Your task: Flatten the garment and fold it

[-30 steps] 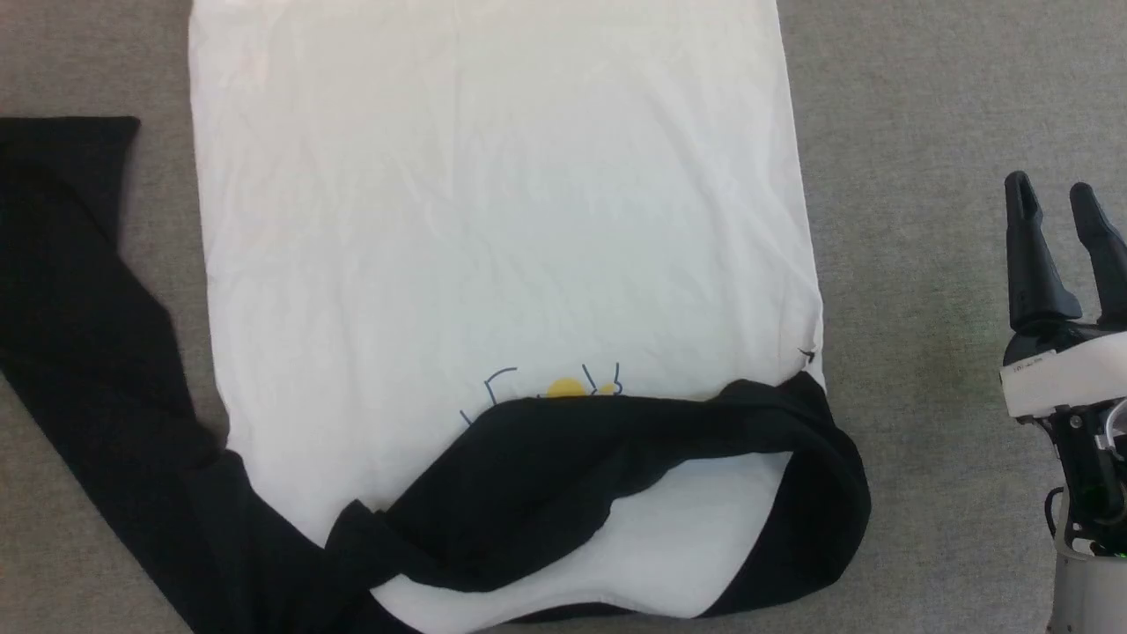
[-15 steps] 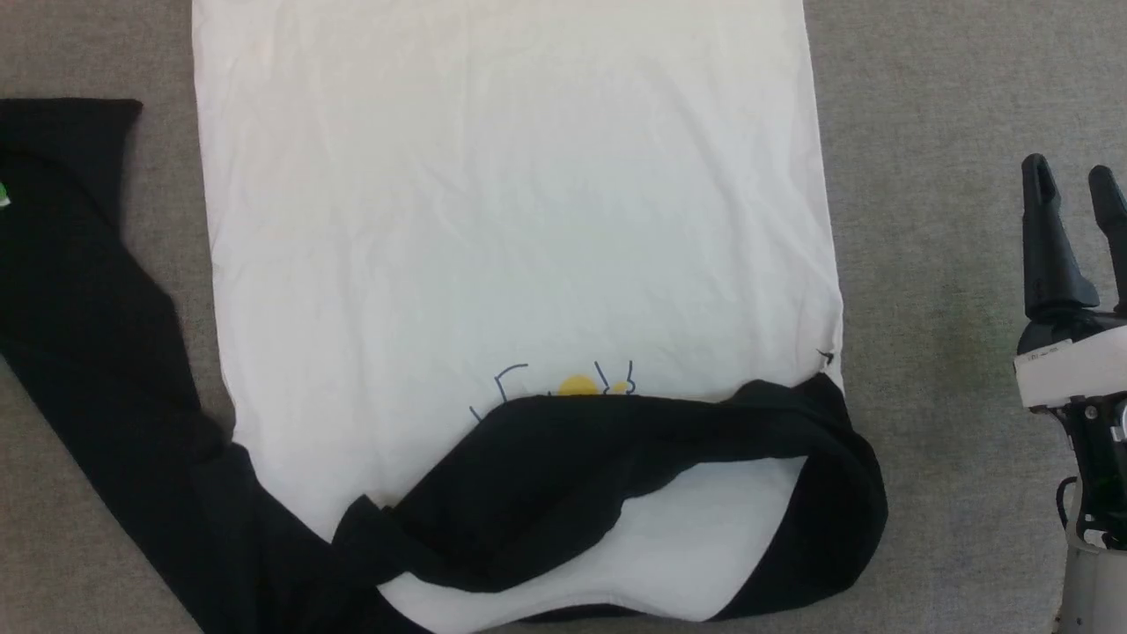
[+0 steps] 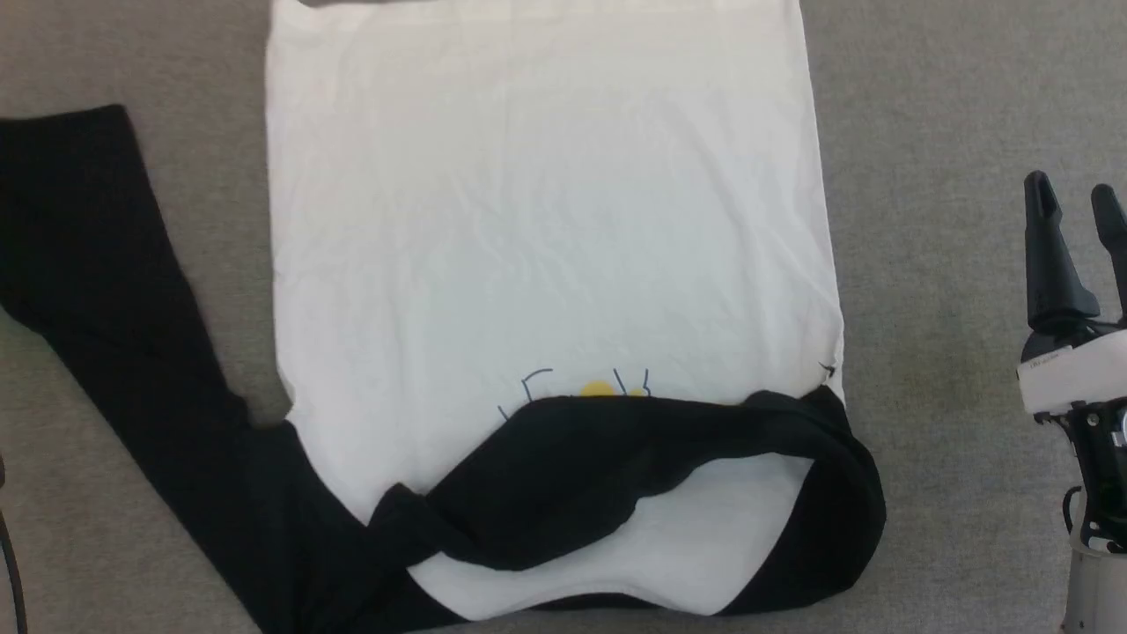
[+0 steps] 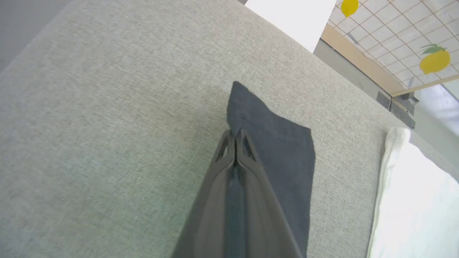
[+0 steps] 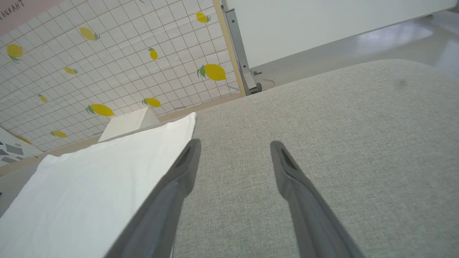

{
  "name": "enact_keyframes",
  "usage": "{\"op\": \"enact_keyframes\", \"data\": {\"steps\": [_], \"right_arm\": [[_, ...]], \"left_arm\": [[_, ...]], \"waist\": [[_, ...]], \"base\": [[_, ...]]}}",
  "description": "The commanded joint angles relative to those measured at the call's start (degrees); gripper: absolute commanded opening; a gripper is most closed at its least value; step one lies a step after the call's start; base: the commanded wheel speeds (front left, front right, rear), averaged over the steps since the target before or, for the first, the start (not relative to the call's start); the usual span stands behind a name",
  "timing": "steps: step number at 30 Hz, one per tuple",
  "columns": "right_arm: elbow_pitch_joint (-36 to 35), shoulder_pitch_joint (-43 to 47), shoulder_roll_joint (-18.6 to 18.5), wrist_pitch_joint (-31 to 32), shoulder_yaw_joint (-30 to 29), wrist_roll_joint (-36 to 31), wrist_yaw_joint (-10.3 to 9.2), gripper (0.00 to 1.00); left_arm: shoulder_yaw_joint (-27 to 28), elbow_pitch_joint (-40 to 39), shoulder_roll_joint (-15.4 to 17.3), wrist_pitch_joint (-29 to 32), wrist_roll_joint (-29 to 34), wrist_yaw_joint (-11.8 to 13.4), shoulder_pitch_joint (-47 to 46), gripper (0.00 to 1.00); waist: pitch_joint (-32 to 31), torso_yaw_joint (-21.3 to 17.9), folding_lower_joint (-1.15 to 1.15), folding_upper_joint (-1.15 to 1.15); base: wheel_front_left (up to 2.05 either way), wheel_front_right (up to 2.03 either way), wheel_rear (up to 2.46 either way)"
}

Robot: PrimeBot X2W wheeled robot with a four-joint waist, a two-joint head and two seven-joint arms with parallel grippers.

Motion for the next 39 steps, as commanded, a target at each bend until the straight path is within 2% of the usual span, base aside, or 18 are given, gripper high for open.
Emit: {"op": "enact_keyframes", "data": {"steps": [1, 9, 13, 17, 18, 24, 30, 34, 39], "right_arm": [[0.4, 0.8, 0.0, 0.2, -0.3, -0.2, -0.08, 1.00], [2.5, 3.6, 0.0, 0.1, -0.9, 0.8, -0.08, 1.00], [4.0, 5.1, 0.0, -0.4, -1.4, 1.4, -0.08, 1.00], [5.2, 6.4, 0.0, -0.8, -1.7, 2.3, -0.08, 1.00], [5.5, 6.8, 0.0, -1.0, -1.8, 3.2, -0.08, 1.00], [6.4, 8.4, 0.0, -1.3, -1.6, 4.4, -0.08, 1.00], [6.7, 9.5, 0.0, -1.2, -1.1, 4.5, -0.08, 1.00], [6.7, 9.4, 0.0, -0.8, -0.2, 4.3, -0.08, 1.00], [6.9, 8.6, 0.0, -0.6, 0.8, 4.1, -0.08, 1.00]], "left_arm": [[0.3, 0.7, 0.0, -0.9, -0.7, 0.0, 1.4, 0.00], [1.9, -0.4, -1.1, -6.9, -2.6, -4.9, 4.3, 0.00], [0.1, -4.3, -4.2, -8.0, -3.2, -7.2, 4.8, 0.00], [-3.7, -10.3, -8.8, -7.3, -3.0, -8.5, 6.2, 0.00], [-5.0, -12.4, -10.9, -6.8, -3.3, -8.5, 7.1, 0.00], [-13.5, -23.3, -18.4, -4.0, -1.1, -7.0, 12.8, 0.00], [-24.9, -26.9, -26.0, -0.5, -0.6, -9.0, 17.0, 0.00], [-33.2, -25.0, -28.0, 0.3, 0.0, -10.5, 18.7, 0.00], [-41.9, -22.0, -28.7, -0.5, -1.3, -11.1, 19.8, 0.00]], "waist": [[-4.4, 2.7, 0.00, 0.00], [-12.1, 6.1, 0.00, 0.00], [-15.9, 7.4, 0.00, 0.00], [-19.0, 8.0, 0.00, 0.00], [-19.9, 8.2, 0.00, 0.00], [-22.1, 8.3, 0.00, 0.00], [-23.0, 7.6, 0.00, 0.00], [-22.6, 6.1, 0.00, 0.00], [-21.5, 3.8, 0.00, 0.00]], "base": [[0.00, 0.00, 0.00], [0.00, 0.00, 0.00], [0.00, 0.00, 0.00], [0.00, 0.00, 0.00], [0.00, 0.00, 0.00], [0.00, 0.00, 0.00], [0.00, 0.00, 0.00], [0.00, 0.00, 0.00], [0.00, 0.00, 0.00]]}}
